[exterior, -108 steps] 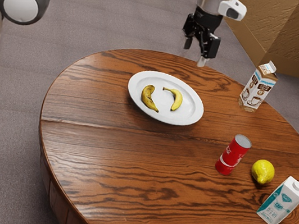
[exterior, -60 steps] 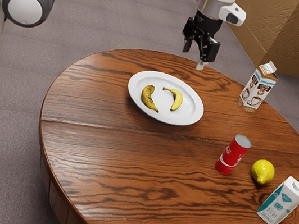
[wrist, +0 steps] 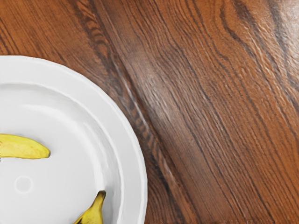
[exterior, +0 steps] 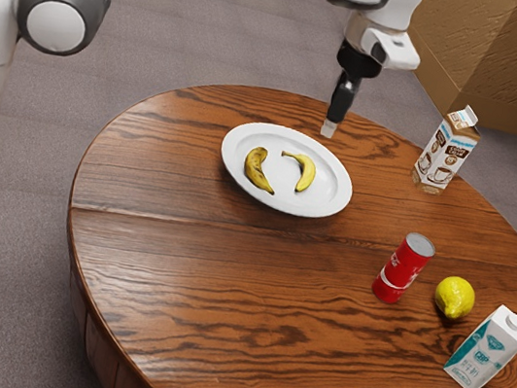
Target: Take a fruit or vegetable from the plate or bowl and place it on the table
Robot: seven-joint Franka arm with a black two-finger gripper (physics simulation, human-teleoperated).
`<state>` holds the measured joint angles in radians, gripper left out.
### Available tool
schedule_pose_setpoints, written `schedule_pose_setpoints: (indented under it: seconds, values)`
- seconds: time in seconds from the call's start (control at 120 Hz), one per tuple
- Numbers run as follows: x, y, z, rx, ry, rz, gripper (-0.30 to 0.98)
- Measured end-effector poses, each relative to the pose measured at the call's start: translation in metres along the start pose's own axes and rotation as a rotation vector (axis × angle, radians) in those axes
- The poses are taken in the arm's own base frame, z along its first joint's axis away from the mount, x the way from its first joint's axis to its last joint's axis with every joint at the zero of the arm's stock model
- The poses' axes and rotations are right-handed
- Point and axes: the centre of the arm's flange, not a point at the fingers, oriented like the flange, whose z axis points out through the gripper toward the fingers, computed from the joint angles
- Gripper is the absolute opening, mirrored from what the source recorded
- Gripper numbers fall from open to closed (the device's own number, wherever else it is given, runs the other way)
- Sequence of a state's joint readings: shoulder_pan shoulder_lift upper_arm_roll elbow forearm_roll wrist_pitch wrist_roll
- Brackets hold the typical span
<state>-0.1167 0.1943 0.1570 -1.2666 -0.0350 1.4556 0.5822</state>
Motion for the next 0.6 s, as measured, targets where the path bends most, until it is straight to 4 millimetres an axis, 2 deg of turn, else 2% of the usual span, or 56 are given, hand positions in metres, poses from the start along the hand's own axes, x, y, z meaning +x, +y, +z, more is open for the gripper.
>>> schedule_pose_setpoints:
  seconds: [0.1,0.233,0.425,0.6]
  values:
    - [0.002,-0.012,0.019,0.006,-0.035,0.134,0.68]
    - [-0.001,-0.032,0.056,0.010,-0.076,0.291,0.68]
    - [0.018,-0.051,0.102,0.041,-0.118,0.532,0.68]
    - [0.020,-0.081,0.130,0.063,-0.122,0.690,0.68]
